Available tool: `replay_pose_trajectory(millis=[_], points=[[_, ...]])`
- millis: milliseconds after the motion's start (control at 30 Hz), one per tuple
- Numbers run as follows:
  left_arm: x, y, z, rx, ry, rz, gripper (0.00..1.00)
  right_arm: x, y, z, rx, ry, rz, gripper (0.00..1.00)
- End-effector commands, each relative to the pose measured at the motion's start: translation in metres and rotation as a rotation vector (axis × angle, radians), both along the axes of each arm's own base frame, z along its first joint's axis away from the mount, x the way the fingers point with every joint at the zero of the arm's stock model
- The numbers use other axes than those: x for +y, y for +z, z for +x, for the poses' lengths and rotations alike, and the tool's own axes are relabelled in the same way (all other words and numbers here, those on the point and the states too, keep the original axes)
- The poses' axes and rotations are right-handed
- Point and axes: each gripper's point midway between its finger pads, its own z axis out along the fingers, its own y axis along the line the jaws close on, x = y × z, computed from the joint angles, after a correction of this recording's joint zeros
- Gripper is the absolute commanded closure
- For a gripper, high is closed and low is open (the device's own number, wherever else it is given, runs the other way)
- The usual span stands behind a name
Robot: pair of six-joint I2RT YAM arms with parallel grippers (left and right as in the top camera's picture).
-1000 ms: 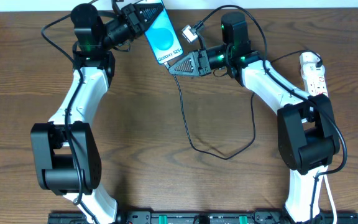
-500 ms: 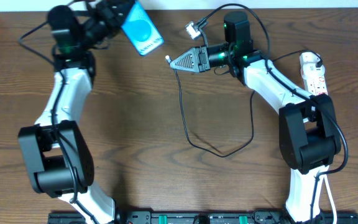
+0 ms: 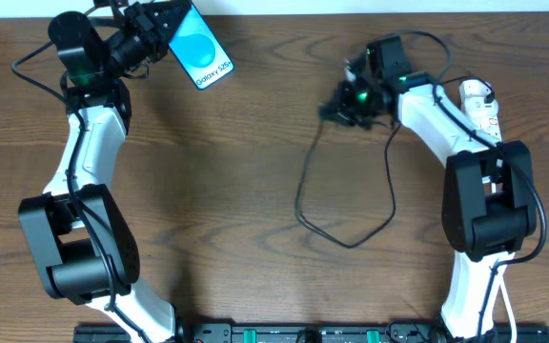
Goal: Plug charger to phone and switch on socket
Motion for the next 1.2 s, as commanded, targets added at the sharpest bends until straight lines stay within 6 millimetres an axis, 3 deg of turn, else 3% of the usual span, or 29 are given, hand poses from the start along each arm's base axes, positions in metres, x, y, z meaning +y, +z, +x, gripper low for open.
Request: replay_pose_trajectory(millis=[0,233,433,800,1167], points=[[-0.008,0.015,-0.012,-0.03,-0.066,0.004,0.93,-0.049,-0.015,0.004,0.009,-0.079,-0.248,0.99],[-0.012,0.014,-0.018,-0.03,-0.105,0.006,0.93,-0.085,-0.031,-0.052,0.237,-0.075,-0.447,0.99],[-0.016,0.014,-0.023,-0.03,-0.14,0.009,0.93,-0.083,-0.036,-0.081,0.329,-0.043,-0.517,0.99],[-0.017,0.014,-0.024,-0.032,-0.152,0.011,0.93,-0.057,-0.059,-0.098,0.298,0.039,-0.53,0.99],[-0.018,0.013,-0.026,-0.036,-0.162,0.014,0.93,-0.058,-0.077,-0.103,0.282,0.051,-0.527,0.99]])
